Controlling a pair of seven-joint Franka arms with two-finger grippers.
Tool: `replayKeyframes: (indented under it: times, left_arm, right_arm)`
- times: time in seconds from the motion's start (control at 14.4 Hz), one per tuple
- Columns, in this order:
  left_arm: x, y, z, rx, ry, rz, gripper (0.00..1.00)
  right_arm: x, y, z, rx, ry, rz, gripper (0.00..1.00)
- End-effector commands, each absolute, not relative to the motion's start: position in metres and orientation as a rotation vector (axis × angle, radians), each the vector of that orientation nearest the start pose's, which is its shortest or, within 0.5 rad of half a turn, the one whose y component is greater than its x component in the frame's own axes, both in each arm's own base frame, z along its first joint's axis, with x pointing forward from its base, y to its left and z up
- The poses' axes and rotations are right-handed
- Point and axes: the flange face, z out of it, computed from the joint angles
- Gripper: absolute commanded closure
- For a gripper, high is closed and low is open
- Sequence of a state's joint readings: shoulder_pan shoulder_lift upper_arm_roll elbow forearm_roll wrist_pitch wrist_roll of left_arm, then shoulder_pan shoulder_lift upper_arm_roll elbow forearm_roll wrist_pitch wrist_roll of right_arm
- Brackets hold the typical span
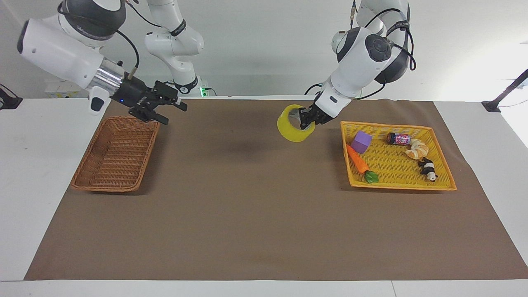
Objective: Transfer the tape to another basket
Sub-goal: 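Carry the tape with the left gripper while the right gripper reaches it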
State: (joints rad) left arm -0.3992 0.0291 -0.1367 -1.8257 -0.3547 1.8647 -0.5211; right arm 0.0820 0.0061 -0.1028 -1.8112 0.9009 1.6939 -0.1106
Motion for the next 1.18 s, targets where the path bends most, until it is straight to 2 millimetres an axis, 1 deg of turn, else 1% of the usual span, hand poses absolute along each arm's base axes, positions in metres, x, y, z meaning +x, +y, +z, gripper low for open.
replayKeyframes:
  times: [0.0,0.07,0.14,0.21,0.28,0.42,0.55,0.62,0.69,0.83,0.9,0.97,1.11]
  left_arm:
    - [0.478,-0.316,0.520,-3.450,-0.163,0.285,0.99]
    - [0.477,-0.318,0.520,-3.450,-0.157,0.286,0.99]
    - [0.477,-0.319,0.520,-3.451,-0.155,0.284,0.99]
    - [0.478,-0.318,0.520,-3.451,-0.160,0.284,0.99]
    - [0.478,-0.318,0.520,-3.451,-0.160,0.284,0.99]
    - [0.478,-0.318,0.520,-3.451,-0.160,0.284,0.99]
    - [0.478,-0.318,0.520,-3.451,-0.160,0.284,0.99]
    - [0.478,-0.318,0.520,-3.451,-0.160,0.284,0.99]
    - [0.478,-0.318,0.520,-3.451,-0.160,0.284,0.99]
    - [0.477,-0.318,0.520,-3.450,-0.161,0.286,0.98]
    - [0.477,-0.318,0.520,-3.450,-0.161,0.286,0.98]
    - [0.477,-0.318,0.520,-3.450,-0.161,0.286,0.98]
    - [0.477,-0.318,0.520,-3.450,-0.161,0.286,0.98]
  right_arm:
    - [0.551,0.128,0.518,-2.098,0.189,0.081,0.00]
    - [0.547,0.157,0.508,-2.090,0.190,0.081,0.00]
    - [0.546,0.186,0.503,-2.052,0.221,0.083,0.00]
    - [0.544,0.209,0.501,-2.018,0.268,0.080,0.00]
    - [0.542,0.226,0.495,-2.011,0.281,0.084,0.00]
    - [0.537,0.249,0.486,-1.968,0.330,0.098,0.00]
    - [0.526,0.276,0.481,-1.969,0.361,0.084,0.00]
    - [0.521,0.286,0.477,-1.979,0.367,0.082,0.00]
    - [0.517,0.287,0.471,-1.986,0.375,0.091,0.00]
    - [0.513,0.286,0.466,-1.991,0.377,0.099,0.00]
    - [0.512,0.287,0.466,-1.992,0.375,0.100,0.00]
    - [0.509,0.293,0.466,-1.994,0.365,0.107,0.00]
    - [0.508,0.294,0.466,-1.995,0.360,0.108,0.00]
